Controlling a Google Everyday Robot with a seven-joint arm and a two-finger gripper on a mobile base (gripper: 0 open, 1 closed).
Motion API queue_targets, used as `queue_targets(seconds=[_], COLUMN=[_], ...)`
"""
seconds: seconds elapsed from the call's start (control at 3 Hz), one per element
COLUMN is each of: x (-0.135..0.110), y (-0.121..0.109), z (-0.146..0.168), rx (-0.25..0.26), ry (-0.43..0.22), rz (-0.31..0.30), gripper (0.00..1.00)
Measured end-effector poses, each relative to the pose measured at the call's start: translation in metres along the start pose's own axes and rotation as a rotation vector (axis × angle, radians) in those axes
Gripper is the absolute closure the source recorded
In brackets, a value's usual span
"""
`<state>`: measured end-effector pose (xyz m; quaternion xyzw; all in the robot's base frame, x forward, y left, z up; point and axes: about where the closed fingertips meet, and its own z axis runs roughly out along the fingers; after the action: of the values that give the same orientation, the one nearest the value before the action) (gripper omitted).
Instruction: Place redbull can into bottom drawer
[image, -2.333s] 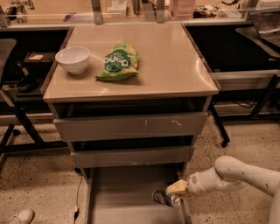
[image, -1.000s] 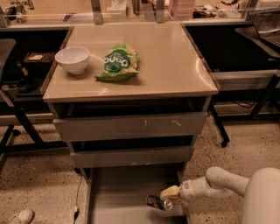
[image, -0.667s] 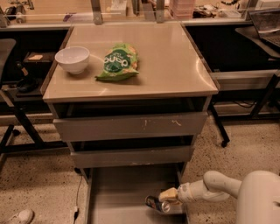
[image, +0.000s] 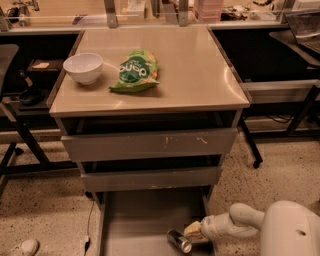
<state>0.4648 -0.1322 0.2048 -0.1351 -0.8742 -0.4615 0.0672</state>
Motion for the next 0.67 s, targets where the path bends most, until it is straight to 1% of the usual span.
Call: queue_targets(seconds=[0.33,0.67], x=[0.002,0.005], y=[-0.020,-0.031], z=[0.012,0.020], rx=[0.012,0.025], ry=[-0.005,-0.008], rz=[0.032,0.049], gripper=[1.00,1.00])
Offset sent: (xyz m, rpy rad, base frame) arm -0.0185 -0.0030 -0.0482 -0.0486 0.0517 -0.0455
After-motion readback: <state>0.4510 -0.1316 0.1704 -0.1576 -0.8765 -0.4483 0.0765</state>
